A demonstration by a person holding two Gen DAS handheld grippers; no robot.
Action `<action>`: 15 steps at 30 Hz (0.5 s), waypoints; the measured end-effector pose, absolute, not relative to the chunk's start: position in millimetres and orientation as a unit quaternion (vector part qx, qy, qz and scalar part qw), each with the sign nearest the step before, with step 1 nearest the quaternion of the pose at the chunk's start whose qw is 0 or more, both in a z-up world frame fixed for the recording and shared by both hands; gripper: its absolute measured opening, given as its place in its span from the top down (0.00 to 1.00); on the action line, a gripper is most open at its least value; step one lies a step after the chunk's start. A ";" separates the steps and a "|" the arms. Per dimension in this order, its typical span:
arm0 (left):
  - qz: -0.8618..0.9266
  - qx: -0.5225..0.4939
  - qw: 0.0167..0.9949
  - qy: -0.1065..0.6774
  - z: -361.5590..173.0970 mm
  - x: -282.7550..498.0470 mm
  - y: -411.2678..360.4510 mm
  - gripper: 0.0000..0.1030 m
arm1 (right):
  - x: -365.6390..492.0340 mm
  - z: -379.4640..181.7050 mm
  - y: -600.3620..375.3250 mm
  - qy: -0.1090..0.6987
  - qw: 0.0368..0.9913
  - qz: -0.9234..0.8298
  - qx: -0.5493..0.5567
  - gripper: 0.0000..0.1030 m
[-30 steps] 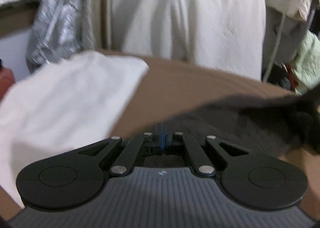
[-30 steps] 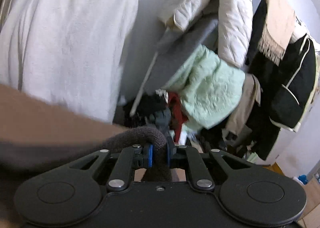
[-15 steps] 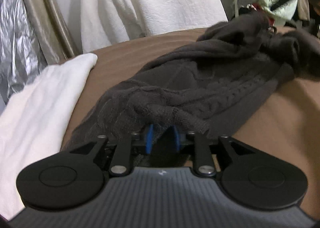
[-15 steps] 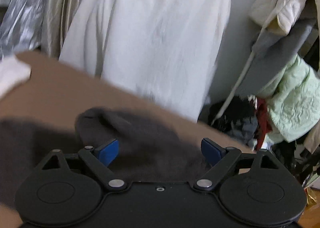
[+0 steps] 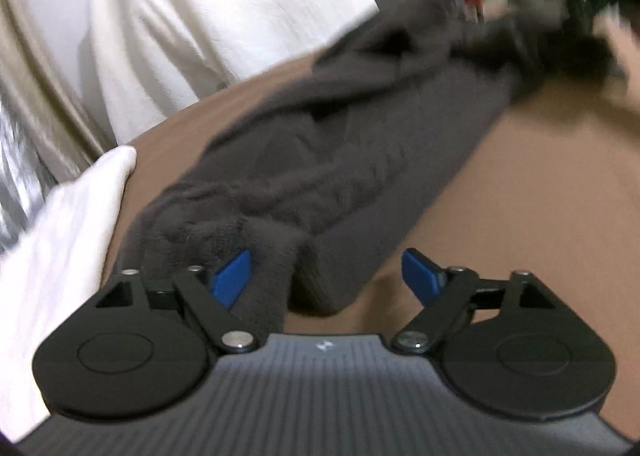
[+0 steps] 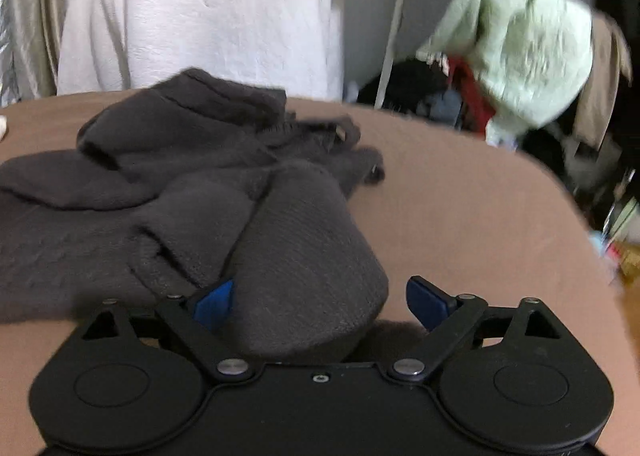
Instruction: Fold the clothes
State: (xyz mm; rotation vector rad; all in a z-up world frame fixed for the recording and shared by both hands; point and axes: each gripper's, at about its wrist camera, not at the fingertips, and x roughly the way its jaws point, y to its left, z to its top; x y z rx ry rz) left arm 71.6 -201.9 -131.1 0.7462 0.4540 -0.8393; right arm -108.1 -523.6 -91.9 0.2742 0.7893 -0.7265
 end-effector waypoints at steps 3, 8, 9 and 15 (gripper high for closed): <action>-0.357 0.398 0.831 0.153 -149.1 67.9 -216.2 0.51 | -95.8 -108.7 -529.5 0.384 0.847 -0.329 0.165 0.30; -0.339 0.369 0.851 0.159 -125.3 73.0 -213.7 0.81 | -101.3 -86.2 -508.1 0.335 0.848 -0.377 0.163 0.72; -0.337 0.361 0.856 0.152 -117.2 72.6 -209.9 0.81 | -112.9 -74.7 -504.1 0.317 0.848 -0.394 0.161 0.72; -0.340 0.299 0.884 0.114 -62.2 58.3 -180.2 0.81 | -194.7 -10.5 -486.3 0.231 0.834 -0.479 0.146 0.73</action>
